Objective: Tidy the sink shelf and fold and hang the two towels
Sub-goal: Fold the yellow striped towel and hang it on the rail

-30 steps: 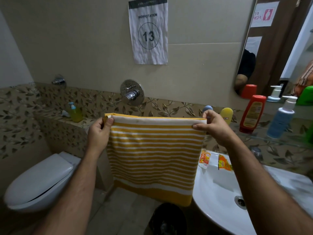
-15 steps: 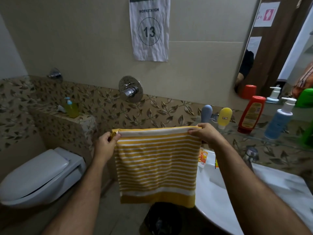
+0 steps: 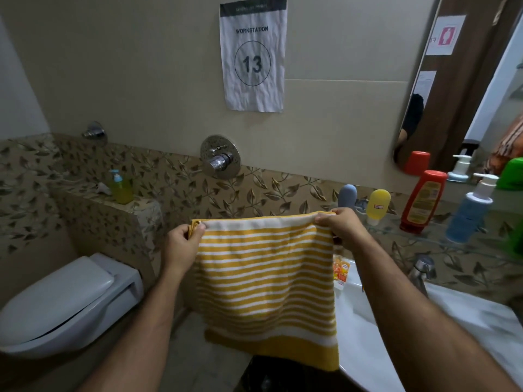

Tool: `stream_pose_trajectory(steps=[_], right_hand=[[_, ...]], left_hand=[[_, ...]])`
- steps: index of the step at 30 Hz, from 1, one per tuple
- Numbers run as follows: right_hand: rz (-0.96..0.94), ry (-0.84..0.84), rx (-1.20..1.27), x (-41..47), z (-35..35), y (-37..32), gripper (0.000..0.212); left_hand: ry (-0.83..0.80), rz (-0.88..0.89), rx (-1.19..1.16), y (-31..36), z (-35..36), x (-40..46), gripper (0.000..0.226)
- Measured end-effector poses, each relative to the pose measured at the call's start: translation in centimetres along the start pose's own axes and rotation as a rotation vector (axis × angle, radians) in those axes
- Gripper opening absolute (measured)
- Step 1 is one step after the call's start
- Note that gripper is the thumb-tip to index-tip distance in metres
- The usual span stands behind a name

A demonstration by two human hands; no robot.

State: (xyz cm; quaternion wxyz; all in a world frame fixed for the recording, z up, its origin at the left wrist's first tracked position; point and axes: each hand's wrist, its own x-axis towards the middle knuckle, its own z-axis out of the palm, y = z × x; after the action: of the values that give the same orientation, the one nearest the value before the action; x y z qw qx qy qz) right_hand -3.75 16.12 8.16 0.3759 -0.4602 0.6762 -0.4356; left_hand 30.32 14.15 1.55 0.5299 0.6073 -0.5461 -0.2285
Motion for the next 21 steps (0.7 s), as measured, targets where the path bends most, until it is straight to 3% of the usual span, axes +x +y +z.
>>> stream_pose_trajectory(steps=[4, 6, 8, 12, 16, 21], right_hand=[[-0.022, 0.067, 0.102, 0.3, 2.6, -2.2, 0.019], [-0.072, 0.069, 0.088, -0.4, 3.5, -3.4, 0.011], [-0.103, 0.043, 0.086, -1.4, 4.4, -4.4, 0.016], [-0.187, -0.022, 0.141, -3.7, 6.4, -5.9, 0.006], [-0.276, -0.083, 0.128, -5.6, 8.0, -6.7, 0.009], [-0.318, -0.099, 0.152, -6.2, 8.2, -7.1, 0.018]], left_hand=[[0.233, -0.039, 0.084, 4.2, 1.9, -1.2, 0.040], [0.292, -0.083, 0.059, 5.9, 2.5, -1.7, 0.035], [0.308, -0.105, 0.014, 7.3, 3.1, -2.1, 0.034], [0.242, -0.045, -0.104, 8.6, 4.7, -3.1, 0.039], [0.160, 0.085, -0.147, 9.4, 6.3, -4.2, 0.041], [0.098, 0.111, -0.177, 10.0, 7.2, -4.3, 0.037]])
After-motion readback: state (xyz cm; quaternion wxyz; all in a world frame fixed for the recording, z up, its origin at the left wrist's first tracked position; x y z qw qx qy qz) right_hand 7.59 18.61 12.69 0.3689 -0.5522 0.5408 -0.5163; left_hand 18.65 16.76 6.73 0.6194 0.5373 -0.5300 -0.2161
